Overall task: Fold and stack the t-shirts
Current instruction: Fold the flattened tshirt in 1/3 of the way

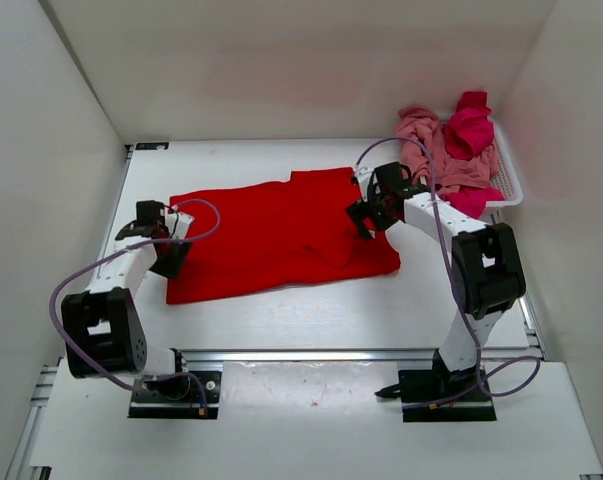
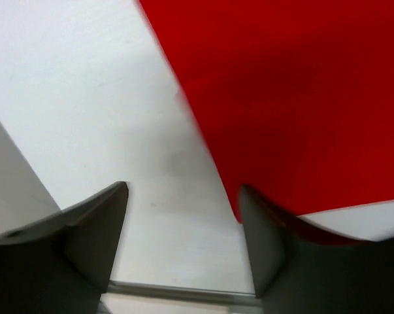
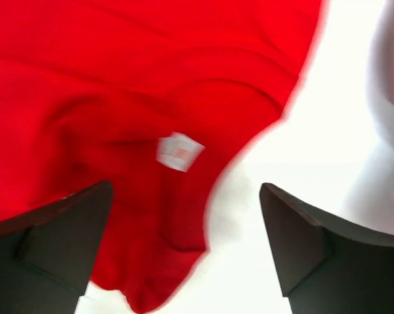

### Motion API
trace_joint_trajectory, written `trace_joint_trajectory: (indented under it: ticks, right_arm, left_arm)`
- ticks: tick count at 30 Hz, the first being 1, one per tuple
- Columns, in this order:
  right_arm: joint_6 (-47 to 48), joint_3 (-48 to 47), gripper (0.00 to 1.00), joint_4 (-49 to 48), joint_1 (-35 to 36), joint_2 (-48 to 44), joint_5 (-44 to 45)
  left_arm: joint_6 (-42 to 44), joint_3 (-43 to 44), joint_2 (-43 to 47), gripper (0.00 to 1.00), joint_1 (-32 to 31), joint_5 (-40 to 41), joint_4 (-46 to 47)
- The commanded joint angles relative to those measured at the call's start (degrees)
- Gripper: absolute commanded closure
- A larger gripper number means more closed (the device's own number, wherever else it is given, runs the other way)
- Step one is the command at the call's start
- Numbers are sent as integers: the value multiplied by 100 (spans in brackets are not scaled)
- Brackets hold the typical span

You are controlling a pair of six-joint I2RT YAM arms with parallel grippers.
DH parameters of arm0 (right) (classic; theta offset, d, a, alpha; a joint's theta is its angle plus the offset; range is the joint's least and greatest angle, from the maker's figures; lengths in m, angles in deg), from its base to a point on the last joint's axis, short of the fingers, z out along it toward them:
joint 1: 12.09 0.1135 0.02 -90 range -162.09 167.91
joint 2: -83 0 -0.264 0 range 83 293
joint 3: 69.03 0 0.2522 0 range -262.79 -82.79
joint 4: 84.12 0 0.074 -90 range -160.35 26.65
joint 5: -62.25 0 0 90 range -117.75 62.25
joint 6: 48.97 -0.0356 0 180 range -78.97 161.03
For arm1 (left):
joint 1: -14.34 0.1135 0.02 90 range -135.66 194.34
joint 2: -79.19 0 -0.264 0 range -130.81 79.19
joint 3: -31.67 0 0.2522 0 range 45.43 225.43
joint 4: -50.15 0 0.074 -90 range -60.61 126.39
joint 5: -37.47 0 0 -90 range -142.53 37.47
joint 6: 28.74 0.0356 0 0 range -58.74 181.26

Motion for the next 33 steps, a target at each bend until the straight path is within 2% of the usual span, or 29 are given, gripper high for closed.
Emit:
trace_joint_trajectory:
  ticks: [1,3,6,8,10,13,16,19,20,24,27,28,29,30,31,33]
  right_arm:
    - [-245,-88,1,-365,-220,-265,1104]
    - [-657,-219,3,-6,-588,-484,888]
    - [-1045,-36,12,1030,-1116,-800,-228]
    - [-1072,375,12,1190,-1135,-1029,-747]
    - [-1177,886,14,1130,-1091,-1222,-1203]
    - [-1205,1143,14,1015,-846,-1171,-1671]
    - [-1326,1161,12,936,-713,-987,-1558]
    - [-1704,1143,17,787,-993,-671,-1409]
    - [-1783,1108,20,778,-1064,-609,-1191]
    - [-1548,1107,19,769,-986,-581,-22]
    - [-1643,1160,21,778,-898,-520,-281]
    - [-1635,1212,24,751,-828,-529,-396]
    - [-1635,1248,31,725,-757,-485,-467]
    - [-1652,1266,42,725,-704,-468,-511]
    - [-1661,1266,46,681,-686,-450,-668]
    - [-1731,1335,67,725,-695,-423,-793]
  left_arm:
    - [-330,610,-108,15,201,483,129]
    - [-523,1337,-292,11,613,274,-239]
    - [-490,2034,-741,17,1071,-1182,-1835]
    - [-410,1720,-786,23,941,-1283,-2060]
    - [-532,914,-480,21,687,-1196,-1571]
    - [-743,576,-389,19,449,-1274,-1489]
    - [-963,366,-645,19,474,-1187,-1323]
    - [-1051,391,-926,23,685,-975,-1102]
    - [-1112,409,-1040,24,651,-976,-1120]
    - [-1350,401,-1050,26,431,-721,-997]
    - [-1368,374,-1154,34,343,-624,-918]
    - [-1394,418,-1225,40,334,-624,-909]
    - [-1429,496,-1312,46,404,-624,-918]
    - [-1438,593,-1418,48,422,-624,-961]
    - [-1377,629,-1506,54,448,-624,-953]
    - [-1368,769,-1602,62,483,-624,-953]
